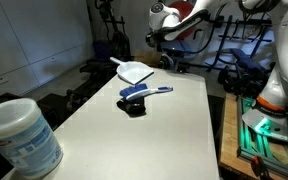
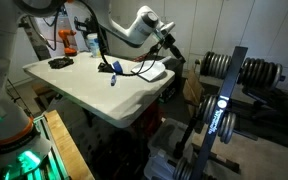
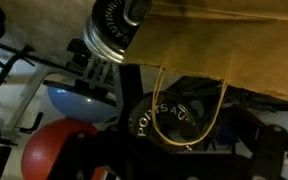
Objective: Put the cardboard on the table
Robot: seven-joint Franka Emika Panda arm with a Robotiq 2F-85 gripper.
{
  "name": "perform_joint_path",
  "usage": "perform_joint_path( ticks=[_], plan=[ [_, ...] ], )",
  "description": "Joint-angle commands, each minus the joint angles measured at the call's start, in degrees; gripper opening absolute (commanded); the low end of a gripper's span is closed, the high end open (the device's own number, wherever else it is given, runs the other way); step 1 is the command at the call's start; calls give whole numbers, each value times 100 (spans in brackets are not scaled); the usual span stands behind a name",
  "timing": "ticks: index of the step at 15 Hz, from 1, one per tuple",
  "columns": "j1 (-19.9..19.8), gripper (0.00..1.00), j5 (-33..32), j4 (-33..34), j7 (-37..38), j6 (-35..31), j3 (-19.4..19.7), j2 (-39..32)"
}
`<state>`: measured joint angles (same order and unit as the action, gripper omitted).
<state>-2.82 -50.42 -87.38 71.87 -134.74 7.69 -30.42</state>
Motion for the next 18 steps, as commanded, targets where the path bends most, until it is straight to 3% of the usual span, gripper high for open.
perform_joint_path(
  ticks=[1, 8, 18],
  plan=[
    [120, 100, 42, 746, 486, -256, 289, -688],
    [88, 100, 143, 1554, 896, -779, 587, -1474],
    [99, 100, 418, 2128, 1254, -1234, 771, -2013]
  ],
)
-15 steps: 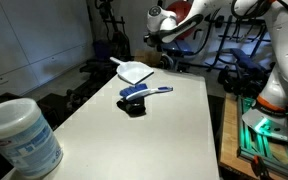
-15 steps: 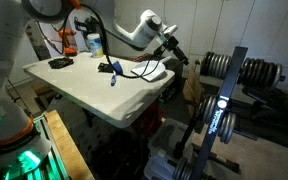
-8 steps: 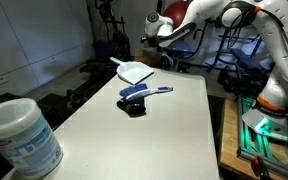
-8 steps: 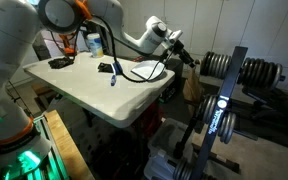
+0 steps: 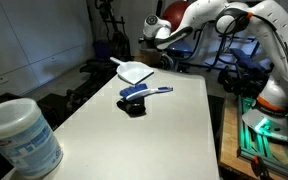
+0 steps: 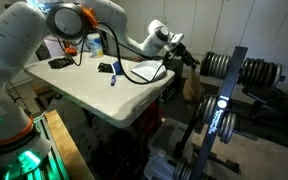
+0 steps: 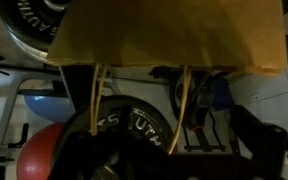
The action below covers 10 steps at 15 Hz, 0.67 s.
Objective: Put the cardboard on the table
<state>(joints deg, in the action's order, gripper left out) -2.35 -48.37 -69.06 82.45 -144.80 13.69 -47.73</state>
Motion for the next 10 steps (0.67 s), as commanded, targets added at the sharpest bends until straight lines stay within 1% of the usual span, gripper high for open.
perform_joint_path(
  ticks=[1, 2, 3, 4, 5, 7, 9, 10],
  plan=[
    [51, 99, 258, 334, 232, -262, 190, -324],
    [55, 92, 304, 378, 245, -296, 214, -363],
    [57, 75, 346, 413, 241, -329, 237, -397],
    [61, 69, 400, 443, 237, -356, 259, -432],
    [59, 59, 451, 466, 218, -388, 278, -457],
    [64, 43, 563, 535, 197, -414, 325, -513],
    [81, 29, 645, 557, 186, -438, 376, -541],
    [102, 20, 668, 560, 207, -450, 413, -543]
  ],
)
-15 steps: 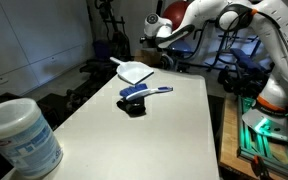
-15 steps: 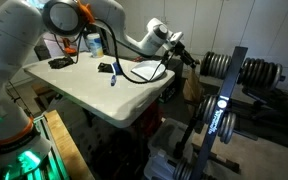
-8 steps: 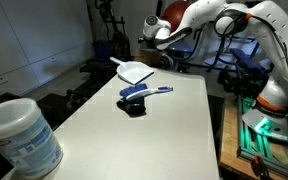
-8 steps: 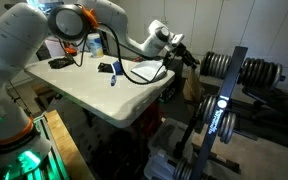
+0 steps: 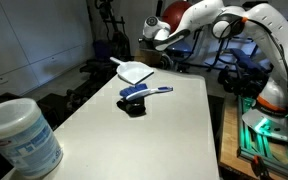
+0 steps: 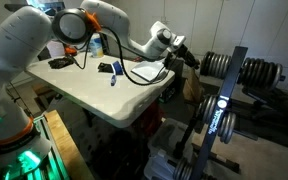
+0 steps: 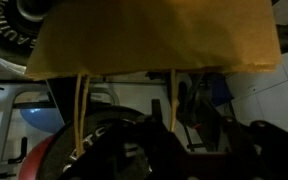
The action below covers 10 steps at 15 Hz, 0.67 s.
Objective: Put the cardboard on the table
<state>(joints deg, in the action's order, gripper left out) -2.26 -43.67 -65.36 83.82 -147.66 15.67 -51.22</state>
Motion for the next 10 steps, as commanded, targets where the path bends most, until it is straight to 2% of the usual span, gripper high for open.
perform_joint_path(
  ticks=[1, 2, 5, 10],
  plan=[
    [109, 14, 247, 176, 77, -152, 231, -170],
    [126, 5, 309, 156, 86, -105, 236, -135],
    [229, 0, 456, 133, 183, 39, 339, -74],
    [546, 4, 378, -1, 557, 84, 686, 86]
  ],
)
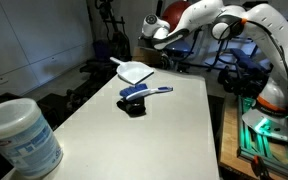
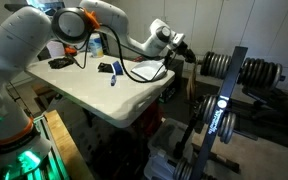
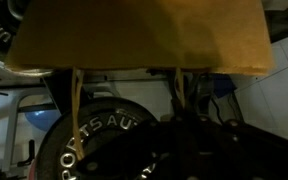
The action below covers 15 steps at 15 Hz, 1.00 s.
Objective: Put the cardboard on the table
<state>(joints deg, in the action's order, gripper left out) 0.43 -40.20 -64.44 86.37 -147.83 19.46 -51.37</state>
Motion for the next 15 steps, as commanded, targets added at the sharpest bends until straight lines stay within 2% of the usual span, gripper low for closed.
perform_joint_path(
  ticks=[1, 7, 9, 11, 15],
  plan=[
    [346, 3, 11, -151, 355, 125, 358, 172],
    [770, 3, -295, -399, 654, 540, 704, 593],
    [900, 3, -488, -622, 559, 761, 692, 910],
    [978, 3, -657, -871, 406, 1031, 544, 1293],
    [1126, 1, -740, -1362, 286, 2173, 175, 2148]
  ],
)
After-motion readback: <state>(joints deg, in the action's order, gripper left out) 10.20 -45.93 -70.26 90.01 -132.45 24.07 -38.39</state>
